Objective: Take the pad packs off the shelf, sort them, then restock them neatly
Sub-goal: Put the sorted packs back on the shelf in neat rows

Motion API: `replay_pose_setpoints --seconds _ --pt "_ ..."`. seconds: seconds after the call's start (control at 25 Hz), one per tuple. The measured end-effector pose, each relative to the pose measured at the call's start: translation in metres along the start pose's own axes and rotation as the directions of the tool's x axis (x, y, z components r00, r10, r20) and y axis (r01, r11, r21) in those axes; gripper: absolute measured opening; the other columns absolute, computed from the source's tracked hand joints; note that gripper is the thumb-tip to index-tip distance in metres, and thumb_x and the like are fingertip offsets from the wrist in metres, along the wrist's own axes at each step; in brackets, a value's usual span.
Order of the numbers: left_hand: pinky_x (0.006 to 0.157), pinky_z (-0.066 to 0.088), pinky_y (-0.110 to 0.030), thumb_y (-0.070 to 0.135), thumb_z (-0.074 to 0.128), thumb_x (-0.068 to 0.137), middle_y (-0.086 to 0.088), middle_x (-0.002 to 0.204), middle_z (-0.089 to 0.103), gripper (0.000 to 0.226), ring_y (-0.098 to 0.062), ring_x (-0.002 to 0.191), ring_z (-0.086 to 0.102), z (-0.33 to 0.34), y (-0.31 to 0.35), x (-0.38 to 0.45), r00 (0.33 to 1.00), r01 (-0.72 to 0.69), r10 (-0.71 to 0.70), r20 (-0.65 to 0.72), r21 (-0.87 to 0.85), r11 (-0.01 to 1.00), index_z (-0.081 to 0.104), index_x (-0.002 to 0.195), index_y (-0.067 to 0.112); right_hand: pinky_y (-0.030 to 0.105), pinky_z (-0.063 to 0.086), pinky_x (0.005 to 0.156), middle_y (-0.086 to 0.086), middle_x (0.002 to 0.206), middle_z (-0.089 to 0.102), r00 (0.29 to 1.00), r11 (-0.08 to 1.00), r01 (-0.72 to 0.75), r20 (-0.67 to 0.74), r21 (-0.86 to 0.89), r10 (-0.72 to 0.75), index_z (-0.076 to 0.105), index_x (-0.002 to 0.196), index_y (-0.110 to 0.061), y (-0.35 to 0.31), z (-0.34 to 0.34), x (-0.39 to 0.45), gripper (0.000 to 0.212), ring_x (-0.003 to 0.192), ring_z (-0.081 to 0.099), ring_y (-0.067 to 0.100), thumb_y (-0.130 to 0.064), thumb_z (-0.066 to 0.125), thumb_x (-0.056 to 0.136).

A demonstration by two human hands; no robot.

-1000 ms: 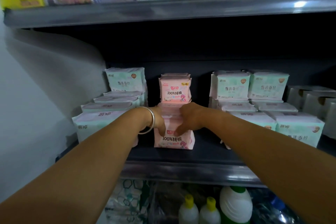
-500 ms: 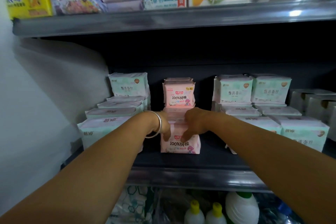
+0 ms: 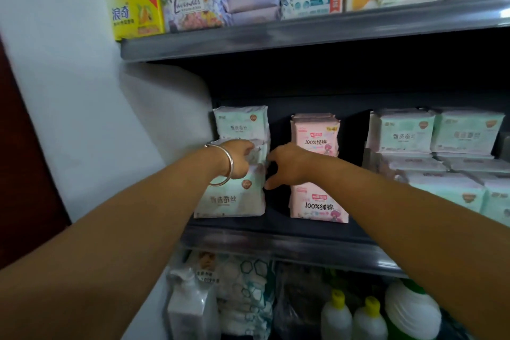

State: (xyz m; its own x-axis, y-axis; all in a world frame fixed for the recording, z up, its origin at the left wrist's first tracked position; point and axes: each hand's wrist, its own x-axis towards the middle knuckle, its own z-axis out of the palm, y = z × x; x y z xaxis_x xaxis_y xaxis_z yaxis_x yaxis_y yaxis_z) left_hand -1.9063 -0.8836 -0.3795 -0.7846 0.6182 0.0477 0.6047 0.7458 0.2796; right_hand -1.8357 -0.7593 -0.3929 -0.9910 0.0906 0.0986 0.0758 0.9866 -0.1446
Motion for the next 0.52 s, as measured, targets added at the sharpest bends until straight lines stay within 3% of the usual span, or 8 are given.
replay_pose_setpoints --seconds 0.2,0.4,0.52 --pt "0.105 0.040 -0.040 0.010 0.064 0.078 -0.011 0.145 0.032 0.080 -0.029 0.131 0.034 -0.007 -0.044 -0.009 0.987 0.157 -0.146 -0.064 0.238 0.958 0.023 0.147 0.015 0.034 0.042 0.102 0.010 0.137 0.046 0.998 1.000 0.016 0.067 -0.010 -0.015 0.039 0.139 -0.008 -0.027 0.013 0.025 0.080 0.123 0.047 0.026 -0.046 0.073 0.076" --pt "0.083 0.050 -0.032 0.020 0.074 0.074 -0.011 0.125 0.053 0.069 -0.026 0.109 0.055 -0.009 -0.077 -0.008 0.970 0.224 -0.243 0.028 0.295 0.929 0.042 0.134 0.008 0.034 0.048 0.093 0.011 0.125 0.051 0.996 0.996 -0.026 0.080 -0.084 0.033 0.050 0.125 -0.007 -0.037 0.021 0.041 0.066 0.112 0.053 0.026 -0.044 0.074 0.076" --pt "0.081 0.048 -0.032 0.016 0.069 0.079 -0.011 0.122 0.054 0.057 -0.026 0.106 0.056 -0.006 -0.085 -0.003 0.964 0.233 -0.256 0.067 0.240 0.942 0.043 0.129 0.006 0.032 0.049 0.086 0.013 0.122 0.052 0.999 0.995 -0.041 0.025 -0.091 0.043 0.053 0.120 -0.003 -0.046 0.025 0.047 0.059 0.108 0.055 0.027 -0.040 0.073 0.078"
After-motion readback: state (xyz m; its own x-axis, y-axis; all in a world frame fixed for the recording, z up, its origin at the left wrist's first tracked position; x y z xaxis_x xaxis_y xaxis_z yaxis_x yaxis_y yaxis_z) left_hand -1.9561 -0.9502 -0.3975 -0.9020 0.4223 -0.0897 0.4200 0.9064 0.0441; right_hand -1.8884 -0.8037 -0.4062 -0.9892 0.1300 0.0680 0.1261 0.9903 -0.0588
